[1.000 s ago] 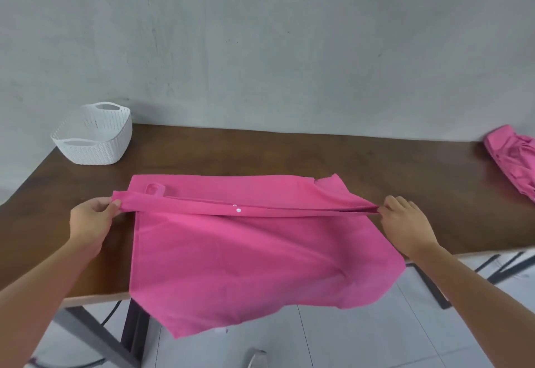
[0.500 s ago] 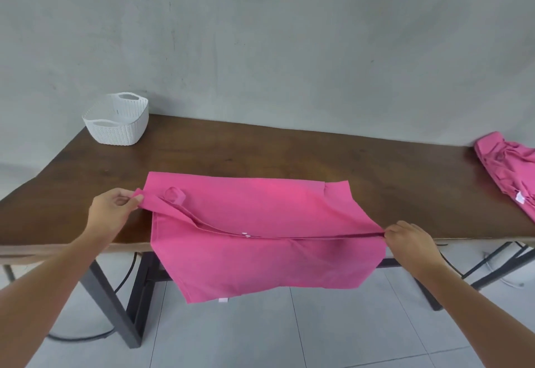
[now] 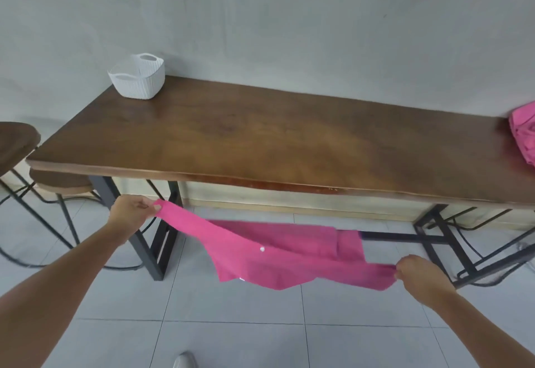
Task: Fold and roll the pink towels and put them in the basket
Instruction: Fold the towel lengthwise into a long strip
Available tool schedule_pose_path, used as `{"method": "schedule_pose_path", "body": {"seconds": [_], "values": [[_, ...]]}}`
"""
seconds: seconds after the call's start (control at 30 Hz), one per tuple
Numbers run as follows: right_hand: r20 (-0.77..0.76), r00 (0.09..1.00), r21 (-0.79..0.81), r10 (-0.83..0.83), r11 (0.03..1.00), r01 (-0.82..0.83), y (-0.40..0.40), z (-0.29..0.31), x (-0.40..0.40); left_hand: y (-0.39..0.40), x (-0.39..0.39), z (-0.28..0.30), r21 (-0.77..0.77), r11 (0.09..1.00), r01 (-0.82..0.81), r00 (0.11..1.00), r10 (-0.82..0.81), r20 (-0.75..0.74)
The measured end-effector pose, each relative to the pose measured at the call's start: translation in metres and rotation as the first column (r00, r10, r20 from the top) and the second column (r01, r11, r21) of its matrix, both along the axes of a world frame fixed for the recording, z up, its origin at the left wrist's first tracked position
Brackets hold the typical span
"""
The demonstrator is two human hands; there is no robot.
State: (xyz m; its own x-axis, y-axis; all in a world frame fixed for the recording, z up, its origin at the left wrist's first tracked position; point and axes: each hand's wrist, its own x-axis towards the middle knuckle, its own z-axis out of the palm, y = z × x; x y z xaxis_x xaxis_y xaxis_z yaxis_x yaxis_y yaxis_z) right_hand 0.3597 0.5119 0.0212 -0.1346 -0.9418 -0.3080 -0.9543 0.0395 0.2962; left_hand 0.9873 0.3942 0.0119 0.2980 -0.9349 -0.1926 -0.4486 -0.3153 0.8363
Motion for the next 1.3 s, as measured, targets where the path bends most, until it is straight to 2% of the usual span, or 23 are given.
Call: {"method": "schedule_pose_path", "body": {"seconds": [0.07,0.2,0.4,0.53,0.73,0.97,1.3], "values": [[-0.014,0.999,-0.121,-0.05,0.992,0.048,0.01,0.006,-0.011,0.015,-0.013,-0.002,-0.003,0.998,-0.055,0.998,0.055,0.007],[0.126,0.989,-0.296,-0.077,0.949,0.111,0.022,0.013,-0.029,0.035,-0.035,0.005,-0.094,0.985,-0.146,0.986,0.137,-0.1],[0.204,0.978,-0.391,-0.047,0.912,0.125,0.039,0.021,-0.041,0.052,-0.04,0.017,-0.149,0.981,-0.125,0.988,0.109,-0.111],[0.275,0.961,-0.5,0.031,0.858,0.115,0.05,0.024,-0.046,0.065,-0.04,0.018,-0.153,0.984,-0.088,0.99,0.07,-0.121],[0.245,0.962,-0.533,0.12,0.845,0.031,0.067,0.023,-0.053,0.08,-0.039,0.017,-0.168,0.984,-0.065,0.986,0.037,-0.164],[0.287,0.957,-0.494,0.034,0.861,0.117,0.073,0.015,-0.058,0.09,-0.039,0.021,-0.195,0.981,0.0,0.974,-0.044,-0.223],[0.243,0.969,-0.505,0.043,0.859,0.088,0.071,0.021,-0.057,0.092,-0.048,0.036,-0.227,0.972,0.059,0.962,-0.116,-0.247]]}}
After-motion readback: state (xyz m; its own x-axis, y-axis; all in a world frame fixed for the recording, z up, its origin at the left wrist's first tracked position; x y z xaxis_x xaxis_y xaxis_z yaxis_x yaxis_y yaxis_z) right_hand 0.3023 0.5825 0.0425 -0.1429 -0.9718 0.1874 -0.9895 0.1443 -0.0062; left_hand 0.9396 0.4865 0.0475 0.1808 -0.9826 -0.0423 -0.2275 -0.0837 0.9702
